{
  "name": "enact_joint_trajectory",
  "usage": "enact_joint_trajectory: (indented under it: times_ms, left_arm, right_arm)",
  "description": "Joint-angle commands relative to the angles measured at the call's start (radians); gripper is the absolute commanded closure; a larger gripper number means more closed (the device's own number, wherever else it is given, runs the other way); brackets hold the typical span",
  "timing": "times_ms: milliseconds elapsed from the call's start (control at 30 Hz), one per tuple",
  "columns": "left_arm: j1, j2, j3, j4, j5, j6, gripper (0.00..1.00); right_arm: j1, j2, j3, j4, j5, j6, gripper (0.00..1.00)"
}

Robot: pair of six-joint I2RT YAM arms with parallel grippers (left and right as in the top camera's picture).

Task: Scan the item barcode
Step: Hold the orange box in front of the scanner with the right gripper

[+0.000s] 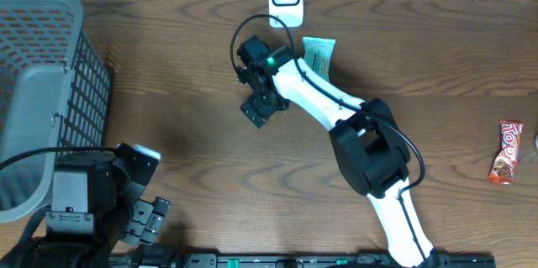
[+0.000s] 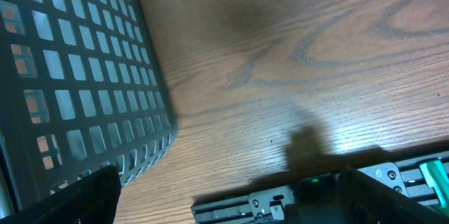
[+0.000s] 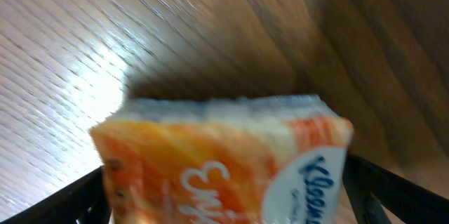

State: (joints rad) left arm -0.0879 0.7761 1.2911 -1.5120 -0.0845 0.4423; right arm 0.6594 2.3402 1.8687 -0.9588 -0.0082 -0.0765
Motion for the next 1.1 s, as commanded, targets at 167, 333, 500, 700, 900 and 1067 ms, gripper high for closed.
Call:
enact_joint_trajectory:
  times_ms: [167, 333, 500, 700, 900, 1067]
  left_arm:
    - [-0.002, -0.005, 0.007, -0.002, -0.005, 0.001, 0.02]
    - [-0.002, -0.005, 0.007, -0.002, -0.005, 0.001, 0.02]
    - [-0.002, -0.005, 0.007, -0.002, -0.005, 0.001, 0.02]
    - [-0.002, -0.005, 0.007, -0.002, -0.005, 0.001, 0.02]
    - [-0.002, -0.005, 0.007, -0.002, -0.005, 0.001, 0.02]
    - [-0.002, -0.005, 0.007, -0.002, -0.005, 0.001, 0.02]
  right_arm:
    - [0.014, 0.019, 0.0, 0.043, -0.016, -0.024, 0.01]
    - [0.007, 0.019, 0.0, 0.027, 0.006, 0.025, 0.12]
    - [0.007, 0.018, 0.001, 0.028, 0.008, 0.052, 0.29]
    - [0.006, 0.018, 0.024, -0.003, 0.007, 0.085, 0.32]
    - [0.002, 0.018, 0.127, -0.157, 0.006, 0.135, 0.35]
    - [0.002, 0.018, 0.234, -0.346, -0.038, 0.223, 0.45]
